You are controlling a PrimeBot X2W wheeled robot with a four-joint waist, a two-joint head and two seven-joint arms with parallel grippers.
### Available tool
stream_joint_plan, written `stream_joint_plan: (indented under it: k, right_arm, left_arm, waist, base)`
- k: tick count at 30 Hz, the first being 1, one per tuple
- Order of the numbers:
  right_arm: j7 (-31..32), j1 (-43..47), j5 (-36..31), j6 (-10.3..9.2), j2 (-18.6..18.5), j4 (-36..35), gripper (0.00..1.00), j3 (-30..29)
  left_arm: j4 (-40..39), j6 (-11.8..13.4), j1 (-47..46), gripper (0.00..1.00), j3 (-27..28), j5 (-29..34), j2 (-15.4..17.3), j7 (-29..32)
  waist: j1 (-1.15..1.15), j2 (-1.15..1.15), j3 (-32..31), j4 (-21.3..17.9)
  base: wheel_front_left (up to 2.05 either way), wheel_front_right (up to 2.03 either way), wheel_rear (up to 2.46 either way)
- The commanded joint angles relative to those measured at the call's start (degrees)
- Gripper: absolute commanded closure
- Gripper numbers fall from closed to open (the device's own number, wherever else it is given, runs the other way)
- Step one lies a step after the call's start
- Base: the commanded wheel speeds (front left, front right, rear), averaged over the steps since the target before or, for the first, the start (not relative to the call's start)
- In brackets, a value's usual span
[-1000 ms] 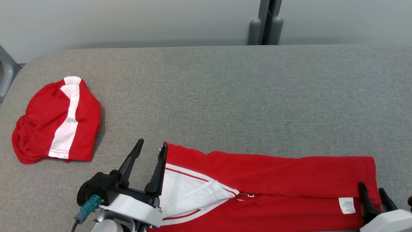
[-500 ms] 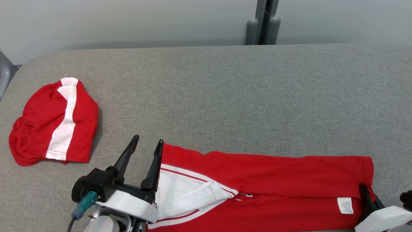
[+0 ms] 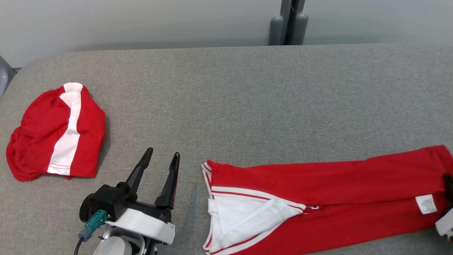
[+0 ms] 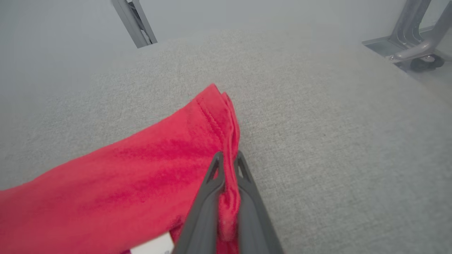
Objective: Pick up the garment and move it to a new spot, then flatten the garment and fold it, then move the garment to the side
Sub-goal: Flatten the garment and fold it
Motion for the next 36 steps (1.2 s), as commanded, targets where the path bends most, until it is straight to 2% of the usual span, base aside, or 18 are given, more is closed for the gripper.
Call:
stream_joint_plan:
  k: [1,5,10,16,22,23,28,36]
  right_arm:
    - [-0.4,-0.9,0.3,-0.30,-1.4,0.6,1.00,-0.4]
    - [-0.2,-2.9,-0.5,-0.29,-4.3,2.1,1.00,0.2]
    - [0.8,-3.5,-0.1,-0.24,-5.8,0.6,1.00,2.6]
    - [5.8,-1.2,2.4,-0.20,-6.4,-5.8,1.00,7.3]
    - [12.8,1.9,7.4,-0.19,-6.5,-16.4,1.00,9.1]
    - [15.3,2.9,9.7,-0.18,-5.8,-20.3,1.00,8.6]
    - [21.3,5.6,14.7,-0.18,-2.2,-29.8,1.00,6.5]
    - [29.4,11.0,19.0,-0.17,8.2,-41.5,1.00,3.2]
  left_arm:
    - [0.0,-0.2,-1.0,0.00,0.3,-0.2,0.0,-0.2]
    - [0.3,-0.2,-1.3,0.00,0.3,-0.2,-0.1,-0.2]
    - [0.6,-0.2,-0.8,0.00,0.4,-0.4,-0.3,-0.2]
    - [1.4,-0.1,0.3,0.00,0.6,-0.5,-0.4,-0.2]
    - [1.8,-0.2,1.1,0.00,1.0,-1.0,-0.5,-0.2]
    - [1.9,-0.2,1.3,0.00,0.9,-1.1,-0.7,-0.2]
    - [2.1,-0.2,1.9,0.00,0.6,-1.4,-0.8,-0.2]
    - [2.2,-0.2,2.2,0.00,0.7,-1.7,-0.9,-0.2]
  waist:
    - [0.00,0.00,0.1,0.0]
    - [0.00,0.00,0.0,0.3]
    - [0.00,0.00,-0.7,0.0]
    - [0.00,0.00,-2.5,-1.0]
    - [0.00,0.00,-4.2,-1.9]
    - [0.00,0.00,-4.6,-2.2]
    - [0.00,0.00,-5.3,-2.4]
    - [0.00,0.00,-5.7,-1.9]
  base:
    - [0.00,0.00,0.00]
    - [0.00,0.00,0.00]
    - [0.00,0.00,0.00]
    - [0.00,0.00,0.00]
    - [0.00,0.00,0.00]
    - [0.00,0.00,0.00]
    - [0.00,0.00,0.00]
    - [0.00,0.00,0.00]
